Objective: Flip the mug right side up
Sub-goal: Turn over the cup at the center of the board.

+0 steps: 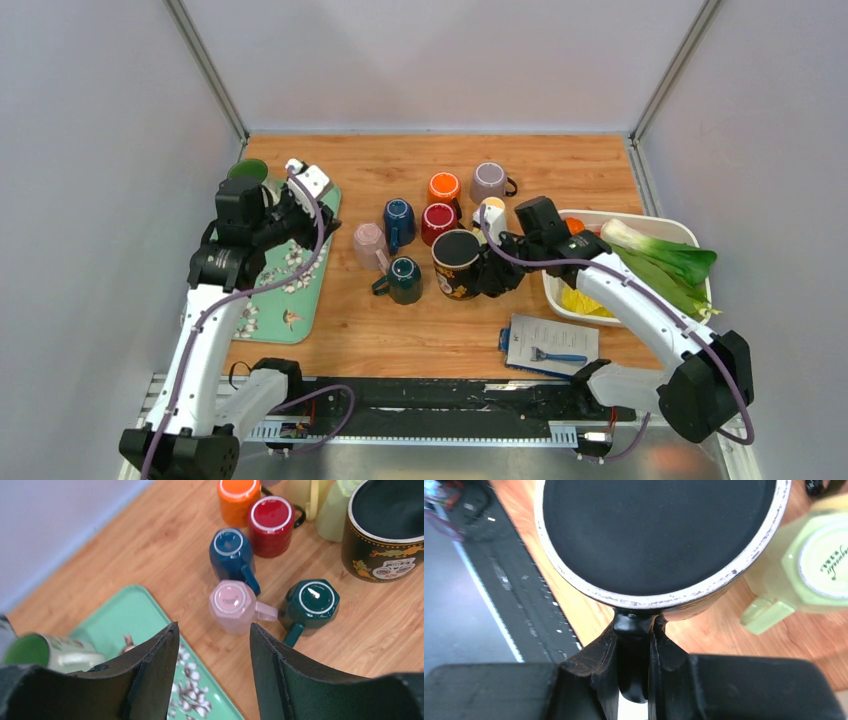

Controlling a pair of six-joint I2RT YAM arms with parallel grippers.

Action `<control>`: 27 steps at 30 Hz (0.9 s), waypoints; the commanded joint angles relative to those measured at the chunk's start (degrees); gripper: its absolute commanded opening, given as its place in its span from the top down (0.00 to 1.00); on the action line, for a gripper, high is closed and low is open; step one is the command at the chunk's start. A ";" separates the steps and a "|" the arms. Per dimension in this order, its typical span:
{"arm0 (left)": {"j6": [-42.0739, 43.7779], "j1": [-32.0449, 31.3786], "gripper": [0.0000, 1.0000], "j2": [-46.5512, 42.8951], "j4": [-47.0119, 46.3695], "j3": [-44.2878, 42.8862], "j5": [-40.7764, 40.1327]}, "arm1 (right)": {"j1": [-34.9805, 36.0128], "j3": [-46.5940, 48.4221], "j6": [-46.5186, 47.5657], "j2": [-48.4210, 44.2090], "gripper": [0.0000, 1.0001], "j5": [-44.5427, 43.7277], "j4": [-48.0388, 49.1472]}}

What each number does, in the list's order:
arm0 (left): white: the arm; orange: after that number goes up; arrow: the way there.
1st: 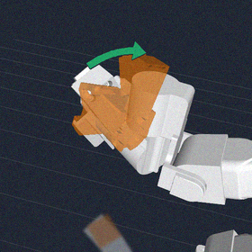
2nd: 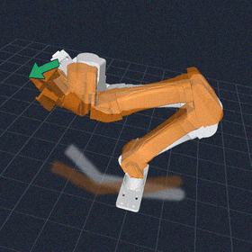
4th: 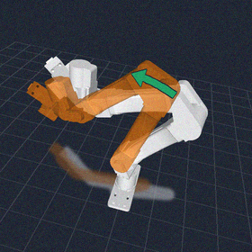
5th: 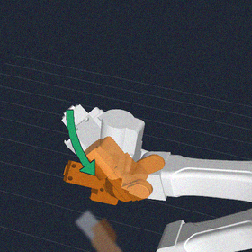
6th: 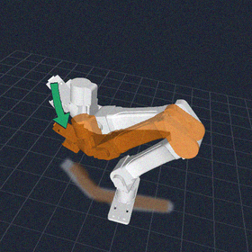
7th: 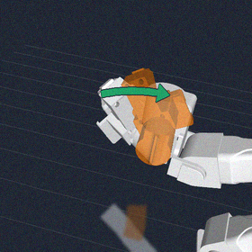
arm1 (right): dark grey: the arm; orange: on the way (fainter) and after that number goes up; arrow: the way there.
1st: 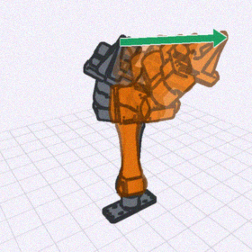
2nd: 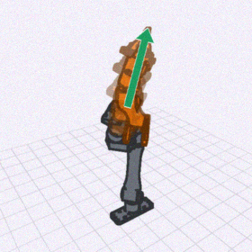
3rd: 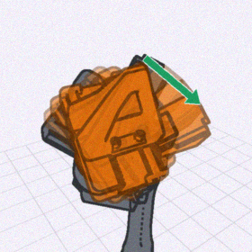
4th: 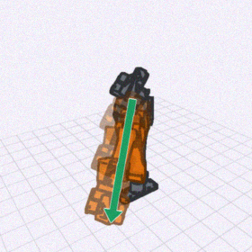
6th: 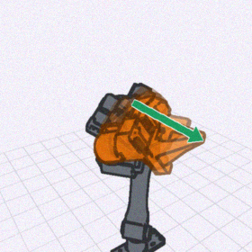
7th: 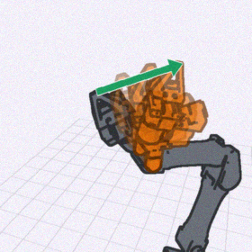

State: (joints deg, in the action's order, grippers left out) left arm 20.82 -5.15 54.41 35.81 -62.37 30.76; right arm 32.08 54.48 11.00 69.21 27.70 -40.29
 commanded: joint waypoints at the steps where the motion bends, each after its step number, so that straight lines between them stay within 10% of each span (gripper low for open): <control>1: 10.20 -4.05 0.38 -3.58 -7.44 1.02 -0.04 | -3.19 6.49 -2.62 -1.59 1.00 17.38 3.10; 7: 14.38 -11.46 0.38 -4.77 -11.38 3.56 0.51 | -10.13 10.69 -12.57 5.10 1.00 31.88 8.88; 11: 19.19 -19.23 0.35 -7.73 -18.31 10.37 -2.46 | -14.30 6.81 -45.05 9.96 1.00 44.75 36.71; 17: 33.46 -30.35 0.33 -11.32 -32.49 19.76 -10.51 | -14.50 7.44 -62.29 15.82 1.00 51.60 53.28; 27: 40.69 -38.95 0.34 -5.45 -48.02 26.10 -15.55 | -14.50 10.06 -65.36 17.79 1.00 50.35 55.14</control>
State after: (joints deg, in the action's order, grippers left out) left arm 57.30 -42.85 47.64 -3.49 -36.73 16.05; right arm 17.45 59.75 -52.31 88.77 74.24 7.22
